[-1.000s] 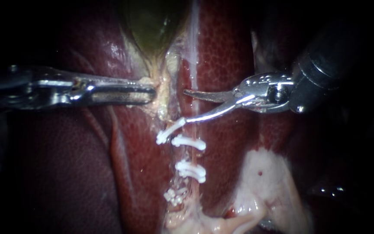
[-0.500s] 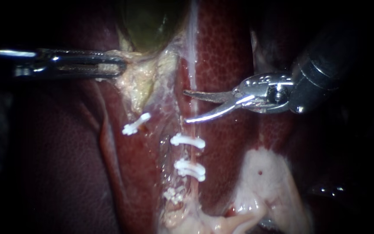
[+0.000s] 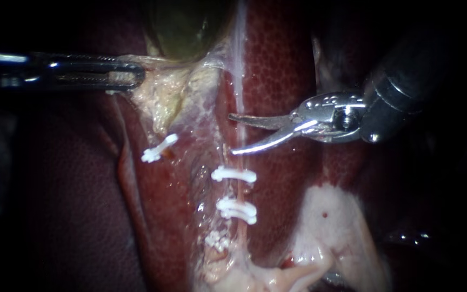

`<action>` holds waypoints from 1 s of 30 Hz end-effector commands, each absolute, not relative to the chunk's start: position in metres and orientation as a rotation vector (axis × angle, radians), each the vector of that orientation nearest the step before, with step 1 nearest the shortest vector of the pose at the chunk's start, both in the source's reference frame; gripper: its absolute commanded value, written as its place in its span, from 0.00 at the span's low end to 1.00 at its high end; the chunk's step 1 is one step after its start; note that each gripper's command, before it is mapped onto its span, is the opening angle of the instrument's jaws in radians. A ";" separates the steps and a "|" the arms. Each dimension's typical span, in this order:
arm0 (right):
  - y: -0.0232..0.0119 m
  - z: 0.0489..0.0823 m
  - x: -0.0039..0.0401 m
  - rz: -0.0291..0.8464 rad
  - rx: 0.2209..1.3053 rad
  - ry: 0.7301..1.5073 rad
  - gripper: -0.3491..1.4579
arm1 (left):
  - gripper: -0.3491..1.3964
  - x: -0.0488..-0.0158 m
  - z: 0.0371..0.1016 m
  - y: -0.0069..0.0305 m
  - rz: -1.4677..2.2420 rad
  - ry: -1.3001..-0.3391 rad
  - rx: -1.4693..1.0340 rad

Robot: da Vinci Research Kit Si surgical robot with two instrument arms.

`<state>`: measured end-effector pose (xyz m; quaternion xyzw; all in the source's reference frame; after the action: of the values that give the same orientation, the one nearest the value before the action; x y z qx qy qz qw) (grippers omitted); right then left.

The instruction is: Go to the cutting position right tube

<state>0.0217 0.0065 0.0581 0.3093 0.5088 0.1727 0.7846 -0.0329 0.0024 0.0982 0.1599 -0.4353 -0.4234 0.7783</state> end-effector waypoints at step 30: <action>-0.0003 0.0685 0.0182 0.301 0.728 0.838 0.84 | 0.00 -0.0326 0.0983 0.0021 -0.916 -0.941 0.343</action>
<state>0.0181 -0.0003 0.0688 0.3449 0.3952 0.1431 0.8393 -0.0326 0.0021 0.0983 0.1586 -0.4351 -0.4236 0.7785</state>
